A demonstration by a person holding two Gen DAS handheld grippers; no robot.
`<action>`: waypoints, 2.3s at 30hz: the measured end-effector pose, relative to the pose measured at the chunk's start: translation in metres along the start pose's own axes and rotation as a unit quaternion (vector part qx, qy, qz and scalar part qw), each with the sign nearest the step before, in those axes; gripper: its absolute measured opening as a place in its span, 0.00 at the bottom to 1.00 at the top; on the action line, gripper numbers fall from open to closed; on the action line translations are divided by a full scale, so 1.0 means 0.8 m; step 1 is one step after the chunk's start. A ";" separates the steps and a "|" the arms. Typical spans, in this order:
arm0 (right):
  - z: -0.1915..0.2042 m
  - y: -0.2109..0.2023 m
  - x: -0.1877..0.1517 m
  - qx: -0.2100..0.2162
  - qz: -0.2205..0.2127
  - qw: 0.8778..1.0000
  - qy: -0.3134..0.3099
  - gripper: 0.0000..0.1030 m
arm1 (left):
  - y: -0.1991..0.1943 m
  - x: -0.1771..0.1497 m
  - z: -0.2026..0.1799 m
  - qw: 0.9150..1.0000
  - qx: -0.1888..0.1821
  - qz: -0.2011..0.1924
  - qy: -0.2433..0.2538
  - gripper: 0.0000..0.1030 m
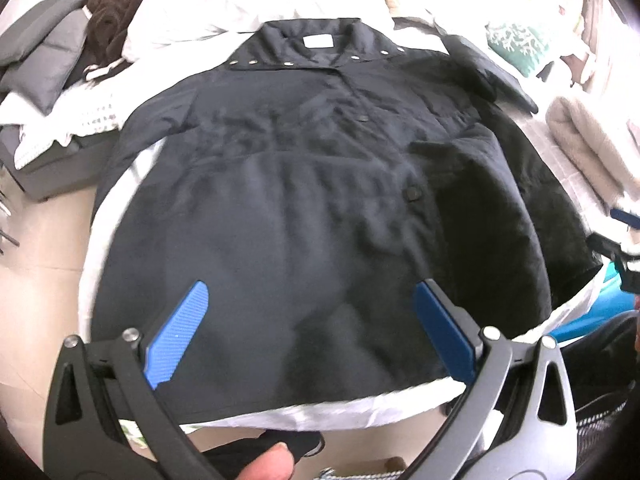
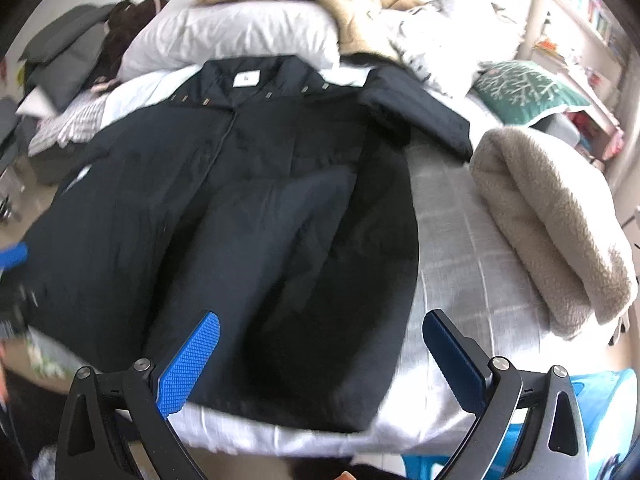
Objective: Fold large clothes
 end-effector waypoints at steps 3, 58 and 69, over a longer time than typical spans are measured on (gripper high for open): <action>-0.015 -0.007 -0.025 0.038 0.027 0.999 0.002 1.00 | -0.008 -0.013 0.047 1.000 0.013 0.002 -0.010 1.00; 0.019 -0.047 -0.108 0.128 0.032 0.981 -0.142 0.54 | -0.018 -0.156 -0.171 0.947 -0.132 -0.025 0.291 0.73; 0.125 -0.034 -0.138 0.227 0.013 0.926 -0.300 0.53 | 0.022 -0.153 -0.186 0.941 -0.135 -0.023 0.308 0.12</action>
Point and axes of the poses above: each gripper's, at about its wrist camera, not at the fingertips, and y roughly the way its jaws point, z to its left, x to its top, the point moved 4 cm from there along y, roughly the way its jaws point, and after that the axes turned 4 degrees about x, right-handed, at the moved point
